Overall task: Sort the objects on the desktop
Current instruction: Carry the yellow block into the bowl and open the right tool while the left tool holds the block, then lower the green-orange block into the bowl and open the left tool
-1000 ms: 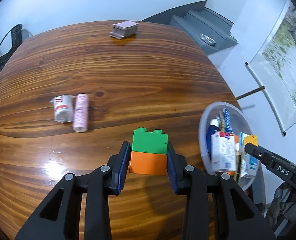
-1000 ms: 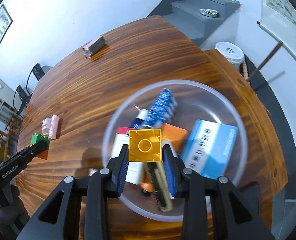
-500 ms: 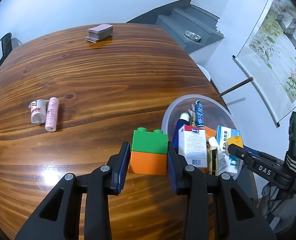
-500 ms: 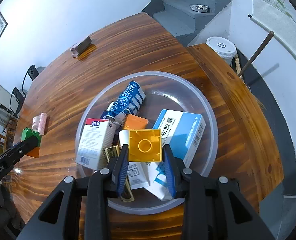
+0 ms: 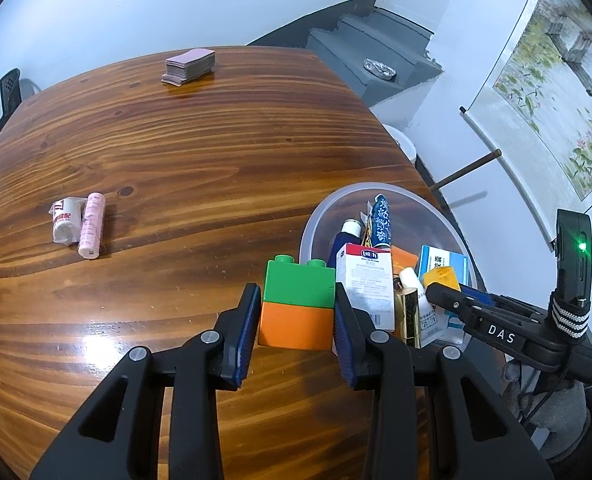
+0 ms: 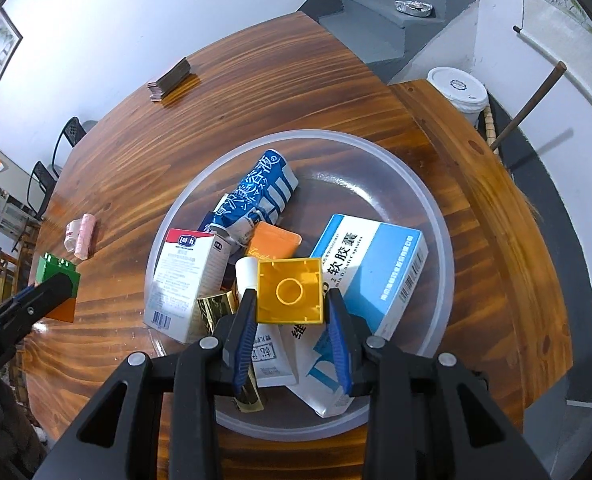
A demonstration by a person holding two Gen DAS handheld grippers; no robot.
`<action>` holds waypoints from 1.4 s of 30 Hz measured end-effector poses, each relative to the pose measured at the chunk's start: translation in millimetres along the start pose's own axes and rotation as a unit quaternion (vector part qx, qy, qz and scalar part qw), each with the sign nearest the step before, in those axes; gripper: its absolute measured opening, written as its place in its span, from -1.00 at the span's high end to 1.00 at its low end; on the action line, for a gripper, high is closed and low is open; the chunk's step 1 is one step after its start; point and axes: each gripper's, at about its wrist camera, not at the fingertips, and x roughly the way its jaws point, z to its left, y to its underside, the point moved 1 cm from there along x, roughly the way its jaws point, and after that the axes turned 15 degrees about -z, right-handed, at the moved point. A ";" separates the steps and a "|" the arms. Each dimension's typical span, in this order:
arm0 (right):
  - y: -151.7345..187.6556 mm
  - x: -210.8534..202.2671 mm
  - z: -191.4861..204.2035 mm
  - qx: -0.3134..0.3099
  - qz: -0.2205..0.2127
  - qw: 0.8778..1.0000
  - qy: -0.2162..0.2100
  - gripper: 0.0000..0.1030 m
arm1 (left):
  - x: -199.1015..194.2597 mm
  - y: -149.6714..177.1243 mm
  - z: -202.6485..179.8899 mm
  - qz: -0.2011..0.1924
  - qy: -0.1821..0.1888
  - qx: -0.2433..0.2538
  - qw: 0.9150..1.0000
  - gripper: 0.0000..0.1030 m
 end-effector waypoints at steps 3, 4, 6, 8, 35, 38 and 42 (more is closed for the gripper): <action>-1.2 -2.0 -0.4 0.006 0.000 1.000 -0.008 0.00 | 2.3 1.3 -3.8 0.004 0.003 0.001 1.000 0.27; -1.6 -2.9 0.0 0.006 -0.001 1.000 -0.009 -0.08 | 3.3 1.6 -5.7 0.006 0.006 0.002 1.000 0.27; -2.1 -6.4 -1.2 0.008 -0.007 1.000 -0.008 -0.14 | 5.0 1.9 -9.6 0.007 0.010 0.005 1.000 0.27; -2.6 -9.6 -3.6 0.011 -0.008 1.000 -0.010 -0.14 | 7.3 1.7 -14.4 0.009 0.016 0.010 1.000 0.27; 6.4 -39.0 -19.7 0.006 -0.025 1.000 -0.003 -0.14 | 65.1 5.1 -92.1 0.069 0.111 0.068 0.989 0.26; 6.1 -37.8 -21.5 0.007 -0.025 1.000 -0.004 -0.14 | 68.9 4.0 -91.7 0.072 0.109 0.064 0.989 0.26; 5.5 -36.4 -21.1 0.005 -0.023 1.000 -0.006 -0.14 | 71.2 2.6 -90.0 0.074 0.103 0.061 0.990 0.26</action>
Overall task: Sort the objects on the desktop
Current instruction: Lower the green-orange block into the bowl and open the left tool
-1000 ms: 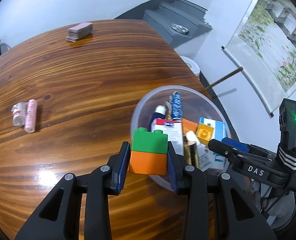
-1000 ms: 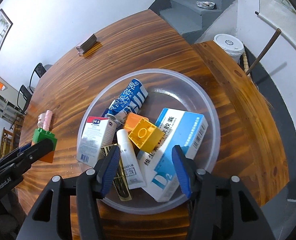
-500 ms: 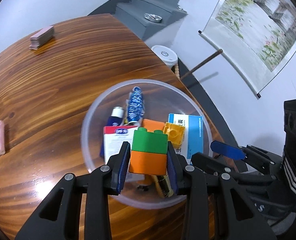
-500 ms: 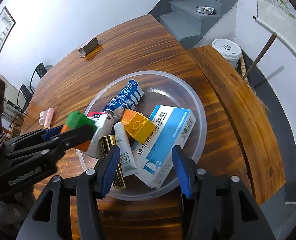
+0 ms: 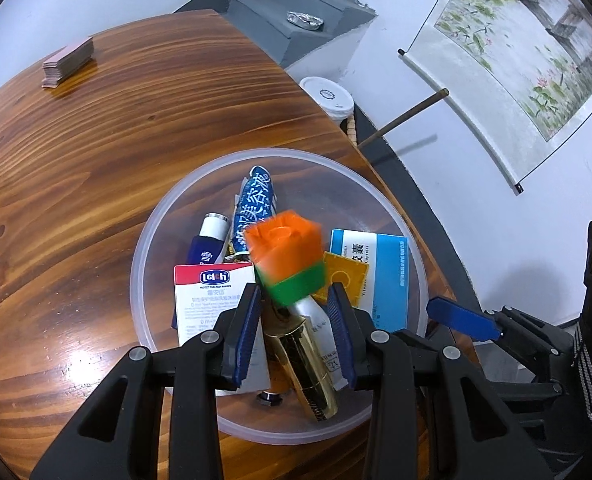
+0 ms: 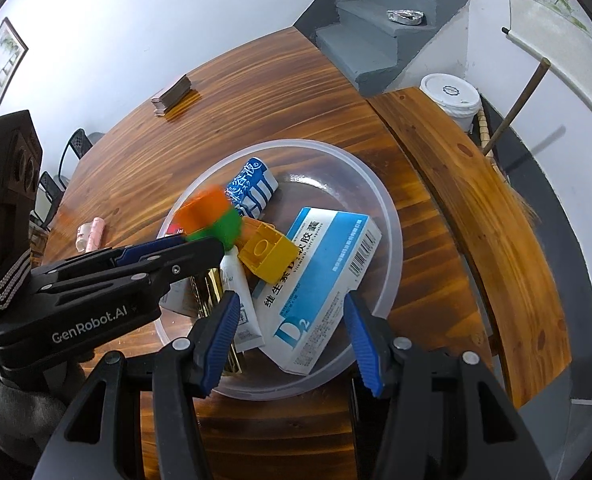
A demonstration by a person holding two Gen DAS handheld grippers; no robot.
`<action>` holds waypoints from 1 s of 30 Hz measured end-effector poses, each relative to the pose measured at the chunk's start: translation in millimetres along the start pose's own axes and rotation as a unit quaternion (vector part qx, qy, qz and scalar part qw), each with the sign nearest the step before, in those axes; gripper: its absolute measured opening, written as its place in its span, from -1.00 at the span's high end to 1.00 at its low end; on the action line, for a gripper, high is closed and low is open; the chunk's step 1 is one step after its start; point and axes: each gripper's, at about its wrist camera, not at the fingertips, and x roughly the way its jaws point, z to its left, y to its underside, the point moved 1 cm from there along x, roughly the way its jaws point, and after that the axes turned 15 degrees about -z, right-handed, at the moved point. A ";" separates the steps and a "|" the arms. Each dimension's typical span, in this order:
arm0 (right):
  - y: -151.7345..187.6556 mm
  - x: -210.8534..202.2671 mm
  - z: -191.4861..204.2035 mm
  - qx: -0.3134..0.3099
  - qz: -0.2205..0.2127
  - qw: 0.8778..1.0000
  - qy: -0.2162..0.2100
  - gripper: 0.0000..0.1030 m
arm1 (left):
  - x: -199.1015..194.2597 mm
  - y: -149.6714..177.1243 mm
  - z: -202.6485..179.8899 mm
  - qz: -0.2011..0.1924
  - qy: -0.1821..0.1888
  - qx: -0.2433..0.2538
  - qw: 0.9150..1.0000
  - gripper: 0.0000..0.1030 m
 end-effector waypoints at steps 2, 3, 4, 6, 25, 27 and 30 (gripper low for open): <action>-0.1 1.3 0.3 0.000 0.001 1.000 -0.001 -0.14 | 0.2 0.3 0.4 -0.001 -0.002 0.000 1.000 0.26; -0.2 2.2 0.6 -0.001 0.002 1.000 -0.002 -0.14 | -1.1 0.8 1.3 -0.001 -0.002 -0.002 1.000 0.26; -0.1 2.8 1.2 -0.001 0.003 1.000 -0.002 -0.14 | -2.4 1.3 2.2 -0.002 -0.002 -0.003 1.000 0.26; -0.1 4.2 4.0 -0.004 0.003 1.000 -0.004 -0.14 | -3.7 2.2 2.9 -0.003 -0.003 -0.006 1.000 0.26; -4.1 7.5 21.6 -0.021 0.003 1.000 -0.014 -0.14 | -22.5 4.8 29.1 -0.025 -0.019 -0.048 0.998 -0.22; -5.3 7.8 25.4 -0.023 0.001 1.000 -0.016 -0.14 | -25.0 5.8 32.8 -0.027 -0.020 -0.049 0.998 -0.22; -6.7 9.3 32.2 -0.028 0.001 0.999 -0.021 -0.14 | -30.1 8.4 40.8 -0.030 -0.026 -0.055 0.998 -0.22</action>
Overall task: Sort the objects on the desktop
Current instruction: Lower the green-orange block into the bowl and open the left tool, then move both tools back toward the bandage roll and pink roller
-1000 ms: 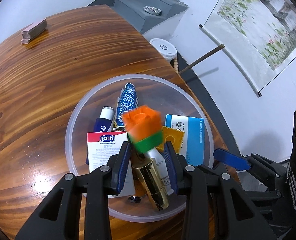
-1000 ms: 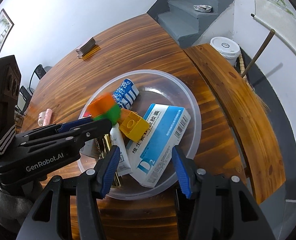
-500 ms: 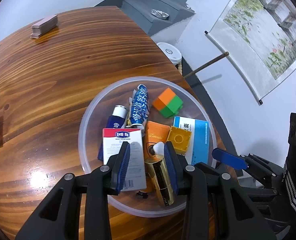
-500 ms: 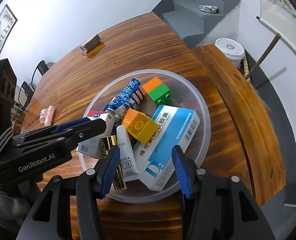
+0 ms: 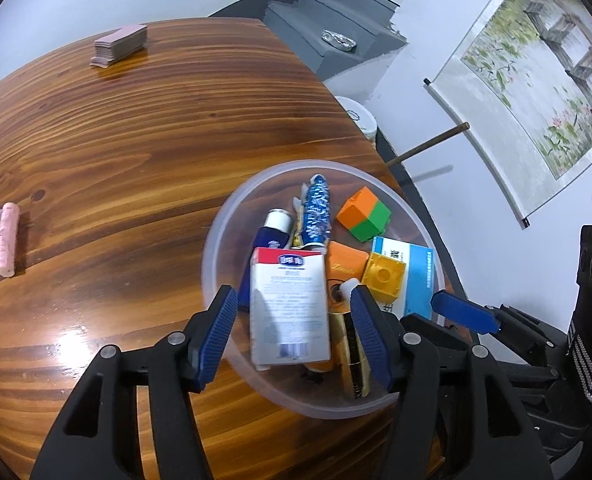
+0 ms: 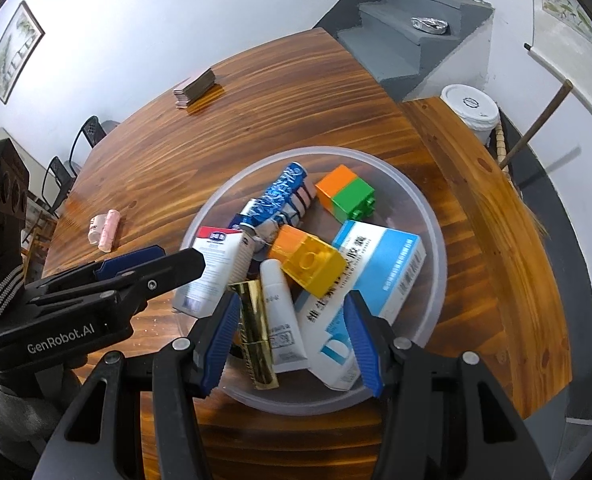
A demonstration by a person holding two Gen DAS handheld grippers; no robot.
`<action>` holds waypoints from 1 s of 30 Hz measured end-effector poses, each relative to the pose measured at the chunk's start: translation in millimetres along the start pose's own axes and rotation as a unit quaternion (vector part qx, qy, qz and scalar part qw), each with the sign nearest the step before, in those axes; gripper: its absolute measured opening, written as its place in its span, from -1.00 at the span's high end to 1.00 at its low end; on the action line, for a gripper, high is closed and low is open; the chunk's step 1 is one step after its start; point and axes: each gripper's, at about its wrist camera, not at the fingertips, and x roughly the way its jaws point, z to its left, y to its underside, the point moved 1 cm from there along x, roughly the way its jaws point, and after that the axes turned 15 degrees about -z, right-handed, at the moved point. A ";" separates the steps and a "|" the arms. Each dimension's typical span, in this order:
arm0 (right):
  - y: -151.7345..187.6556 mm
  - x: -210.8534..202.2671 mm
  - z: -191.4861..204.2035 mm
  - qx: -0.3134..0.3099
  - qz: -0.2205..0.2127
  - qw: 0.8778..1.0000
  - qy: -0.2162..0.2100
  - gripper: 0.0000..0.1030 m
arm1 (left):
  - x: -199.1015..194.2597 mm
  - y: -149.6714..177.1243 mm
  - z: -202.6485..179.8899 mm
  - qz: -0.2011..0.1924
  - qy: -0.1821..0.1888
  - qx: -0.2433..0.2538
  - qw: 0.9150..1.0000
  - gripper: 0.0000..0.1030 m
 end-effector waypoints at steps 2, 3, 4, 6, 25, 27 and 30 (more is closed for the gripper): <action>-0.4 1.4 5.3 -0.004 0.000 1.000 -0.004 -0.14 | -3.6 1.5 6.3 -0.002 -0.006 -0.005 1.000 -0.22; -0.8 2.0 7.8 -0.006 0.000 1.000 -0.006 -0.14 | -5.5 1.9 10.4 -0.003 -0.010 -0.009 1.000 -0.22; -1.2 2.9 9.9 -0.008 0.000 1.000 -0.008 -0.14 | -7.6 2.3 14.9 -0.005 -0.014 -0.013 1.000 -0.22; -1.7 4.6 16.3 -0.012 0.001 1.000 -0.013 -0.14 | -11.7 2.7 23.0 -0.007 -0.021 -0.021 1.000 -0.22; 1.1 30.6 91.5 -0.054 0.023 0.996 -0.060 -0.14 | -61.7 12.1 111.7 -0.029 -0.089 -0.080 0.992 -0.22; 2.4 34.2 102.8 -0.061 0.027 0.996 -0.066 -0.14 | -67.2 13.9 123.1 -0.031 -0.097 -0.088 0.991 -0.22; 4.7 39.8 118.4 -0.069 0.033 0.994 -0.074 -0.14 | -76.9 16.9 141.0 -0.034 -0.108 -0.102 0.988 -0.22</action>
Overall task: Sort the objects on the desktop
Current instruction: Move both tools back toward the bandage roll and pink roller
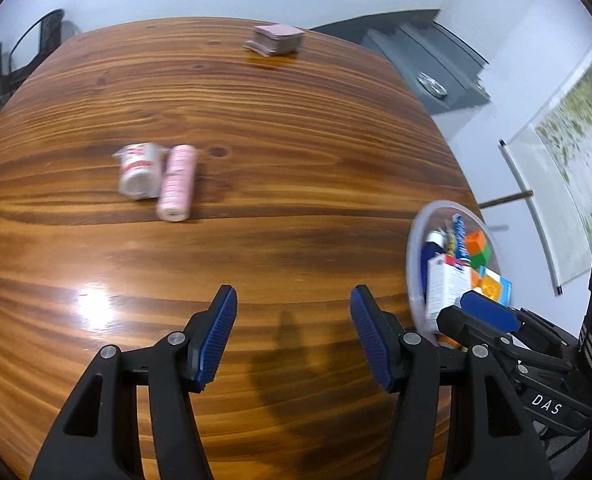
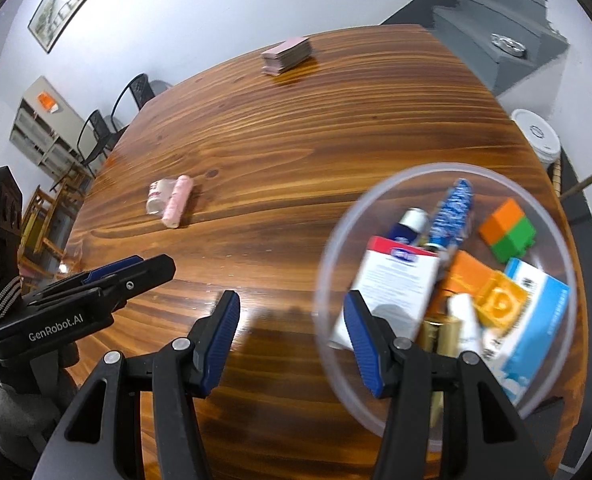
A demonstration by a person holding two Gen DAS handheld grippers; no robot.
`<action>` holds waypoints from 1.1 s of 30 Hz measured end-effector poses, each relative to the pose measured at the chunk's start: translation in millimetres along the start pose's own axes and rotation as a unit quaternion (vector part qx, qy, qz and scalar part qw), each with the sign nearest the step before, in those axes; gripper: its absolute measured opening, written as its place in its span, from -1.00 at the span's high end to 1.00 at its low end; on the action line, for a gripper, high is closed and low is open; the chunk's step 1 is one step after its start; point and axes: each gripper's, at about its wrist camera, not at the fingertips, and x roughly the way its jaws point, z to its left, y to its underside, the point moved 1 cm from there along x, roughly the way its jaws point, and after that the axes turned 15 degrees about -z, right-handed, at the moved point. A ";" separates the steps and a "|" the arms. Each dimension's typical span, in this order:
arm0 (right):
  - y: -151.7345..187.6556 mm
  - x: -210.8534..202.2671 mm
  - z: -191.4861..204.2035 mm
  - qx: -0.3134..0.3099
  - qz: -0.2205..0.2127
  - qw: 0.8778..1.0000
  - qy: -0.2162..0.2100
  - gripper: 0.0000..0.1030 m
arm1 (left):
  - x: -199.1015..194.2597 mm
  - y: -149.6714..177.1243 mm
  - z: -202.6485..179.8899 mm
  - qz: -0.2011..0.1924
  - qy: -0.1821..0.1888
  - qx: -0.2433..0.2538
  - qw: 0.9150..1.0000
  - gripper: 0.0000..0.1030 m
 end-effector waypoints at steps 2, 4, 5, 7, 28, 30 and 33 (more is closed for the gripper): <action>-0.5 4.5 7.9 -0.003 0.004 1.000 -0.004 -0.14 | -2.2 -1.1 10.8 -0.001 -0.005 -0.007 1.000 -0.22; -0.8 8.7 15.7 -0.005 0.007 1.000 -0.006 -0.14 | -4.0 -2.3 20.6 -0.002 -0.009 -0.011 1.000 -0.22; -0.8 11.0 19.5 -0.006 0.009 1.000 -0.007 -0.14 | -4.6 -2.9 24.6 -0.003 -0.010 -0.013 1.000 -0.22; -0.3 15.2 26.0 -0.007 0.013 1.000 -0.007 -0.14 | -5.3 -4.9 34.7 -0.003 -0.012 -0.017 1.000 -0.22; -2.6 47.8 62.6 0.002 0.030 0.999 0.017 -0.14 | 12.0 -38.0 101.2 -0.001 -0.012 -0.044 0.999 -0.22; -3.5 51.3 64.9 0.003 0.030 0.999 0.018 -0.14 | 16.4 -43.3 103.3 -0.001 -0.010 -0.042 0.999 -0.22; -5.9 57.1 69.2 0.003 0.031 0.999 0.019 -0.14 | 24.7 -51.3 104.9 0.000 -0.007 -0.040 0.999 -0.22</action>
